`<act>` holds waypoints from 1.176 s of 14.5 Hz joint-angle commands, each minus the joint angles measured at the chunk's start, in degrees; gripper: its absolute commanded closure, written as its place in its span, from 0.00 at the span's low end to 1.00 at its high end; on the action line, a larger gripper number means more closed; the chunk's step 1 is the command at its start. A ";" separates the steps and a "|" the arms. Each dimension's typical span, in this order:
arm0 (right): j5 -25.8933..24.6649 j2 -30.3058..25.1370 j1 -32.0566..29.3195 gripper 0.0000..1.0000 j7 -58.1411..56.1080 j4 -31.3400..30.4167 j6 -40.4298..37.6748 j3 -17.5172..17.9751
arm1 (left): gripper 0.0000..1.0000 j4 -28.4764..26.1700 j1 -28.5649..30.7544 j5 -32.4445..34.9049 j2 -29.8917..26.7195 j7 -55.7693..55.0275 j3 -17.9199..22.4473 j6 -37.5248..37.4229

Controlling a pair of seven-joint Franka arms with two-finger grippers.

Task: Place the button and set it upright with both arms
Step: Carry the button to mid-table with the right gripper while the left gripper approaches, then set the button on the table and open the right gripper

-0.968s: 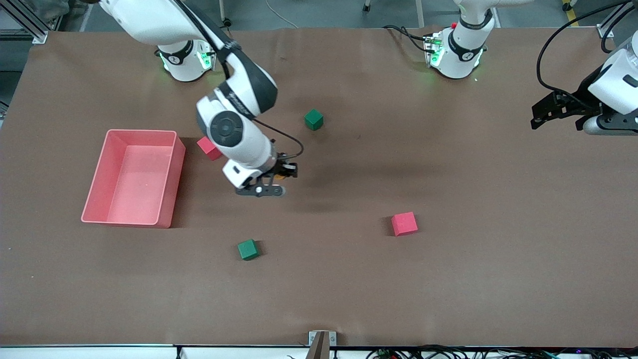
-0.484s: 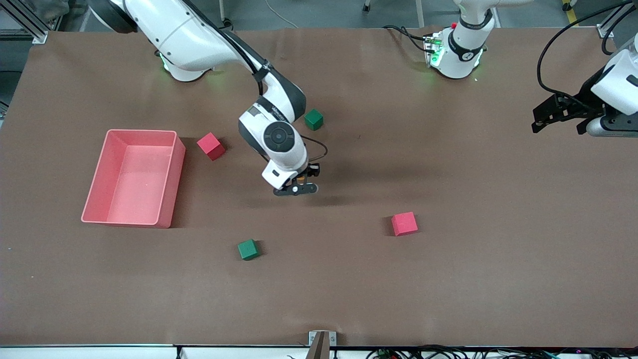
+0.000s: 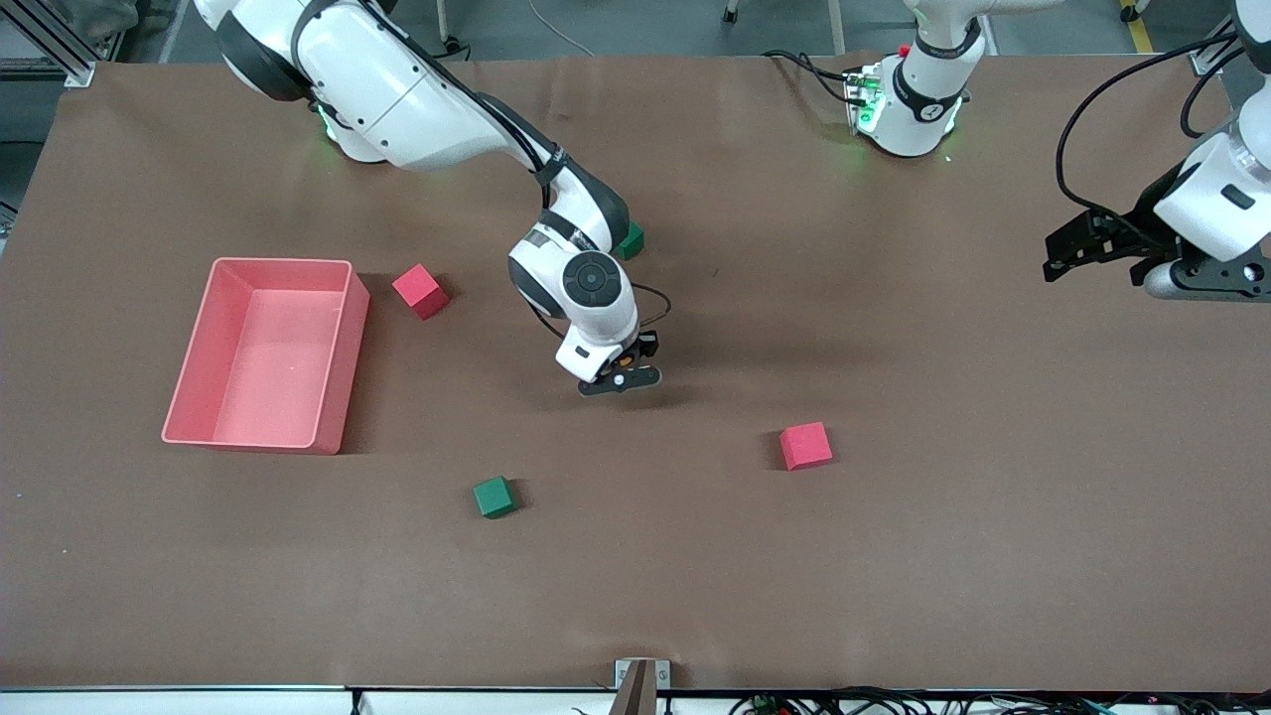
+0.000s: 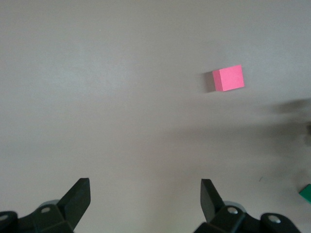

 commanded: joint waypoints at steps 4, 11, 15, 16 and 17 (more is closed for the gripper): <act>-9.51 0.00 -1.31 0.00 1.15 1.52 -0.02 -0.14 | 0.00 0.97 -1.62 -0.36 4.29 -4.86 -1.82 2.56; -8.80 -4.73 -4.38 0.00 0.62 4.60 -1.25 0.21 | 0.00 -4.47 -1.45 -2.29 6.49 -4.86 -5.42 12.74; -8.80 -13.69 -7.63 0.00 0.45 4.51 -7.82 0.39 | 0.00 -8.78 -1.62 -2.47 8.15 -6.34 -9.19 20.03; -8.80 -16.06 -8.34 0.00 0.44 4.60 -10.54 0.39 | 0.00 -9.57 -1.62 -2.38 9.12 -7.66 -10.86 22.49; -8.80 -18.61 -8.96 0.00 0.36 4.60 -13.26 0.13 | 0.00 -10.01 -2.06 -2.03 10.17 -8.80 -12.18 24.34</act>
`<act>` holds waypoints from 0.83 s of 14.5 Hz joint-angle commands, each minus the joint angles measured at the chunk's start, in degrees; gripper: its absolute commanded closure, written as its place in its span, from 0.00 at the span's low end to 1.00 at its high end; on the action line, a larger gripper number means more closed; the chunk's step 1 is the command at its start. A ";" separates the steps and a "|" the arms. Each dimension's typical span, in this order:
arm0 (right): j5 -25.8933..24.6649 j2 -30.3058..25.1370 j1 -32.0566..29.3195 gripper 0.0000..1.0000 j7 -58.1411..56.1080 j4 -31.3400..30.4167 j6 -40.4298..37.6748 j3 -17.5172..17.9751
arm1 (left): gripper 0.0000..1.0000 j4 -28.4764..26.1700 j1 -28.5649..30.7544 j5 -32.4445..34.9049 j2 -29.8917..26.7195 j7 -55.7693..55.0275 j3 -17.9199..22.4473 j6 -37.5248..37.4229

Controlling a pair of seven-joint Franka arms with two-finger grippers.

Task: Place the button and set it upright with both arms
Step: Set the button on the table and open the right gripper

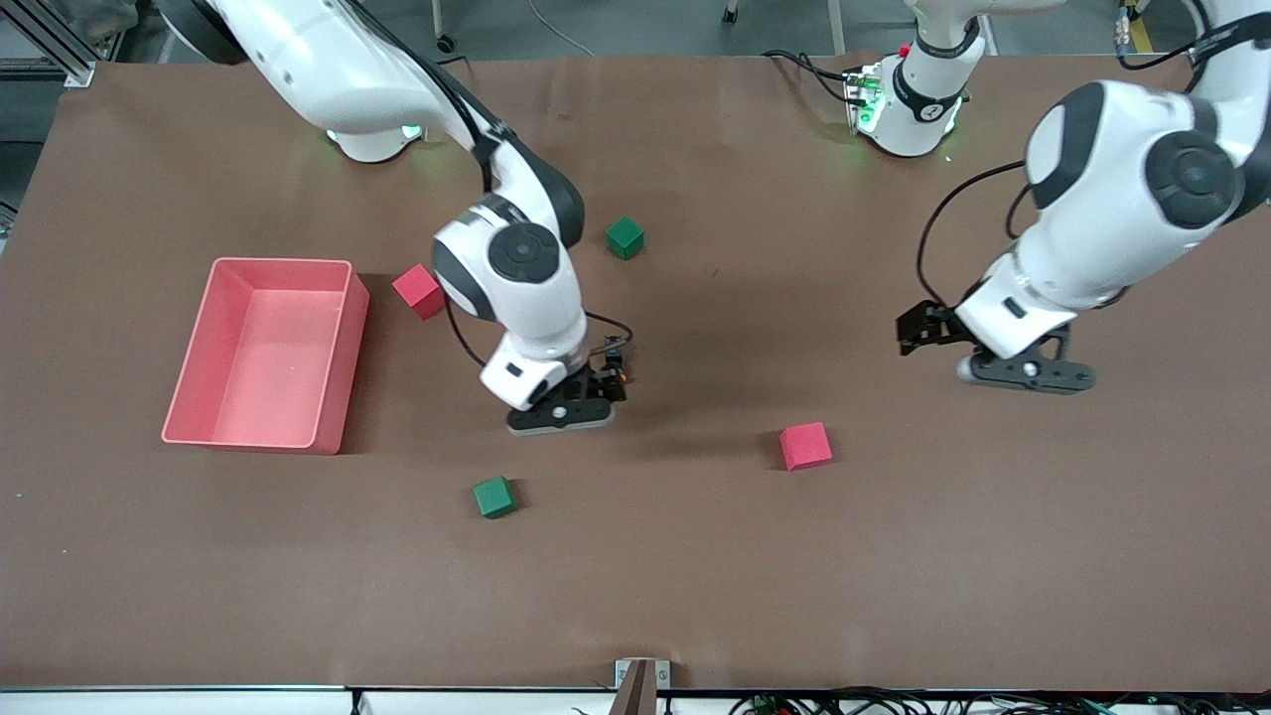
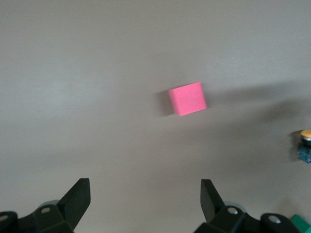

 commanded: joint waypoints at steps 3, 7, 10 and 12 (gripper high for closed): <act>-1.22 -12.95 -5.93 0.00 0.46 -2.70 -10.93 0.48 | 0.00 -1.27 -4.49 0.13 5.15 -3.96 -2.88 6.38; 1.22 -19.46 -11.29 0.00 -0.07 -2.70 -14.27 0.48 | 0.00 3.02 -11.96 6.61 13.58 -16.94 -2.88 11.49; 11.94 -23.94 -14.64 0.00 -13.54 -2.70 -18.22 -4.06 | 0.00 8.82 -16.01 8.66 20.96 -23.46 -2.88 11.49; 15.90 -27.01 -14.73 0.00 -23.67 -2.70 -22.70 -9.95 | 0.00 13.13 -19.61 8.75 25.54 -27.94 -2.53 11.49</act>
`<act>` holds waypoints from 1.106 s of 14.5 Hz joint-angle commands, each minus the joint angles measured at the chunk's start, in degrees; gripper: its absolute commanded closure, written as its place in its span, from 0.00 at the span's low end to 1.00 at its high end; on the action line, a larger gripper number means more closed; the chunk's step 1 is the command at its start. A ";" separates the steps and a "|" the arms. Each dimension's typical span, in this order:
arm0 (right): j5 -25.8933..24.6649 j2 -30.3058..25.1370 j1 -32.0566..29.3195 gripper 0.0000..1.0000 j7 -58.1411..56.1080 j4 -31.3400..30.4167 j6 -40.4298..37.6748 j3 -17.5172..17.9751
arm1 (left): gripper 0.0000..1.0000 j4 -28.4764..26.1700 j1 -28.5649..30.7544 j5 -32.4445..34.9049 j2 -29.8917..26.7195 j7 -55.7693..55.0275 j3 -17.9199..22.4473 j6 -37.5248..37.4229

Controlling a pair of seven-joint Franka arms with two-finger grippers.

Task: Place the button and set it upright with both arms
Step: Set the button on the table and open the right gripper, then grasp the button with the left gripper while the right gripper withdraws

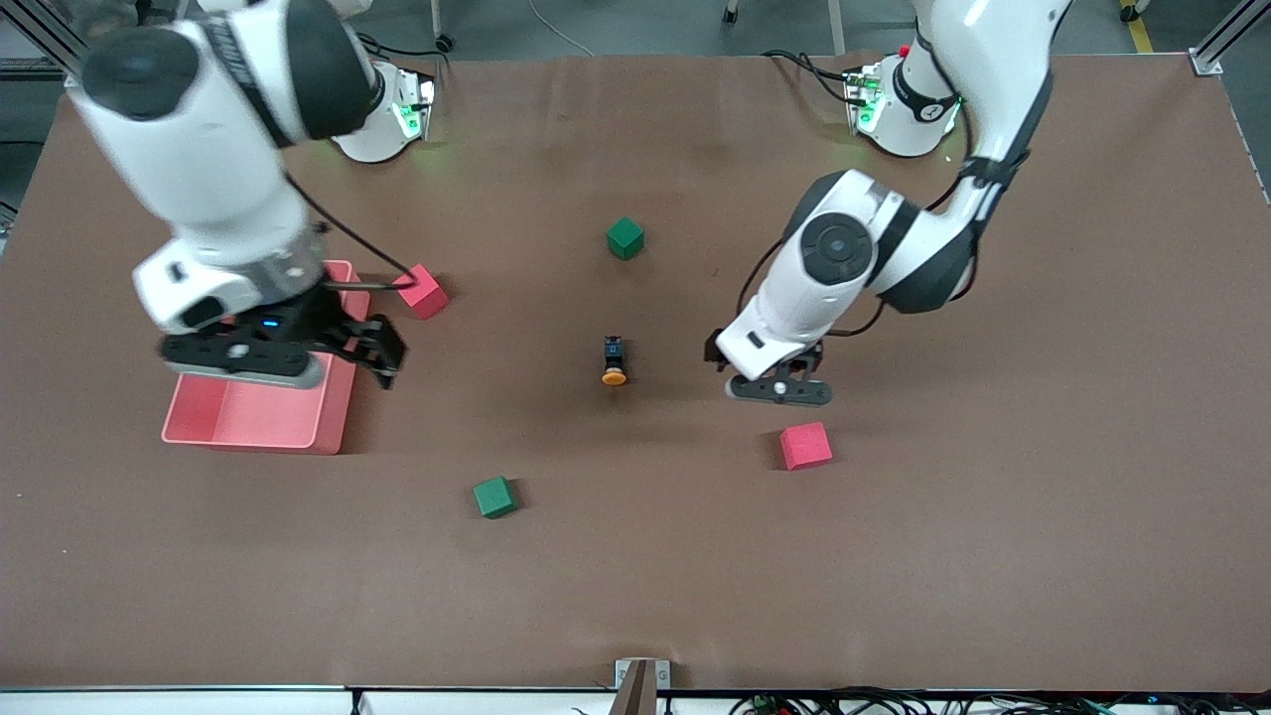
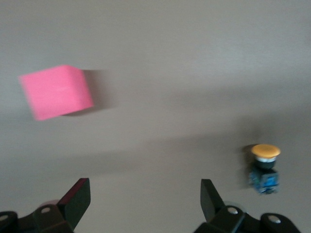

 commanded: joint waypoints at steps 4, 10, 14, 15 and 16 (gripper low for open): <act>7.95 -9.59 -2.33 0.00 -16.65 -2.68 -12.70 -11.90 | 0.00 8.96 -7.99 5.41 9.99 -9.06 1.01 -0.59; 7.95 -13.72 -3.56 0.00 -19.01 -7.32 -19.32 -17.18 | 0.00 18.45 -17.82 5.77 18.43 -16.54 6.62 1.33; 7.95 -14.34 -4.36 0.00 -22.37 -8.92 -18.79 -19.38 | 0.00 18.54 -25.83 5.68 21.16 -20.58 14.45 7.05; 7.95 -14.26 -4.36 0.00 -22.37 -9.01 -18.61 -19.47 | 0.00 18.63 -26.19 5.60 21.51 -20.94 14.72 7.40; 7.95 -14.43 -4.36 0.00 -22.37 -9.88 -17.92 -19.38 | 0.00 18.72 -26.28 5.60 21.86 -21.20 14.73 7.75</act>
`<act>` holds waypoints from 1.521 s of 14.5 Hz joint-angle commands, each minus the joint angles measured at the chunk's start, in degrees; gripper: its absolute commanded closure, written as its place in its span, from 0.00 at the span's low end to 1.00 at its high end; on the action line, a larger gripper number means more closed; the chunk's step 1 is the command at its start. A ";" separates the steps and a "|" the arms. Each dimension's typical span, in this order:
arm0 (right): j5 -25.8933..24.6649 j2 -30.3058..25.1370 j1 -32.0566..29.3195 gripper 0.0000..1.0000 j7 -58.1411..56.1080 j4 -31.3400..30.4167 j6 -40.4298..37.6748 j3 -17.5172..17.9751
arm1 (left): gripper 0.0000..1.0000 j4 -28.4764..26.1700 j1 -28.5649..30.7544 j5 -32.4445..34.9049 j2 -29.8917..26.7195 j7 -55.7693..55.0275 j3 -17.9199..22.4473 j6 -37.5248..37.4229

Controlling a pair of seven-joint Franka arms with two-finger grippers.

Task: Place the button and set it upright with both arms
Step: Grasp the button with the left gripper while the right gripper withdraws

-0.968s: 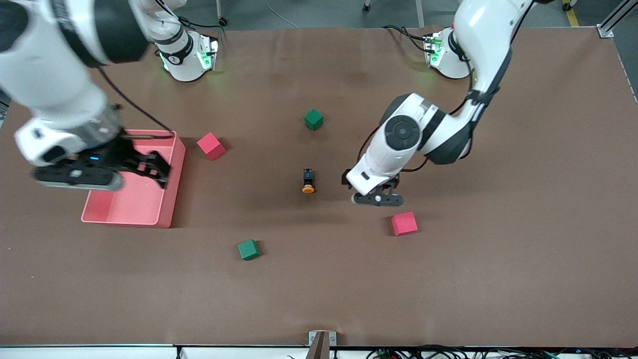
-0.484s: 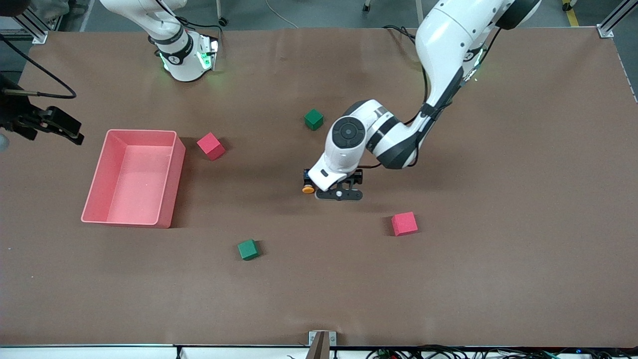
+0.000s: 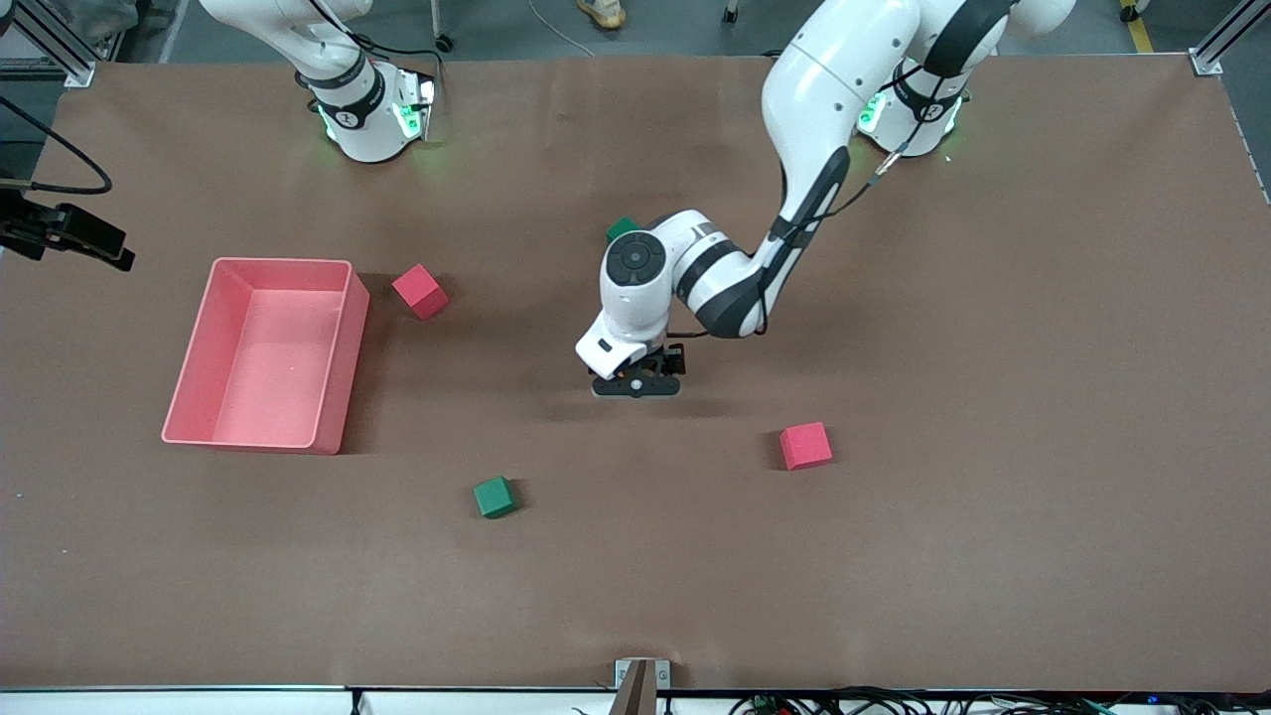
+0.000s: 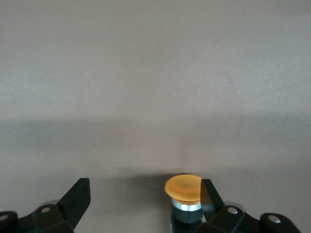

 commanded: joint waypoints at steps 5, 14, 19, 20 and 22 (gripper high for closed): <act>1.40 -7.42 -0.40 0.00 -4.29 -12.61 10.52 0.18 | 0.00 4.18 -1.64 0.83 3.01 -3.44 1.05 1.90; 1.31 -6.99 -0.05 0.00 -8.42 -7.45 6.32 -1.67 | 0.09 3.75 -3.23 0.91 3.28 -4.14 1.05 2.16; 1.40 -6.64 -0.13 0.00 -7.63 -5.59 5.18 2.53 | 0.19 3.75 -3.32 0.65 3.54 -4.41 1.05 2.16; 1.31 -6.55 -0.14 0.00 -7.20 -5.60 5.44 3.33 | 0.19 3.66 -3.32 0.65 3.63 -4.32 1.05 2.16; 1.31 -6.55 0.30 0.00 -7.11 -5.51 5.36 3.43 | 0.20 3.66 -3.49 0.91 3.98 -4.23 1.05 2.16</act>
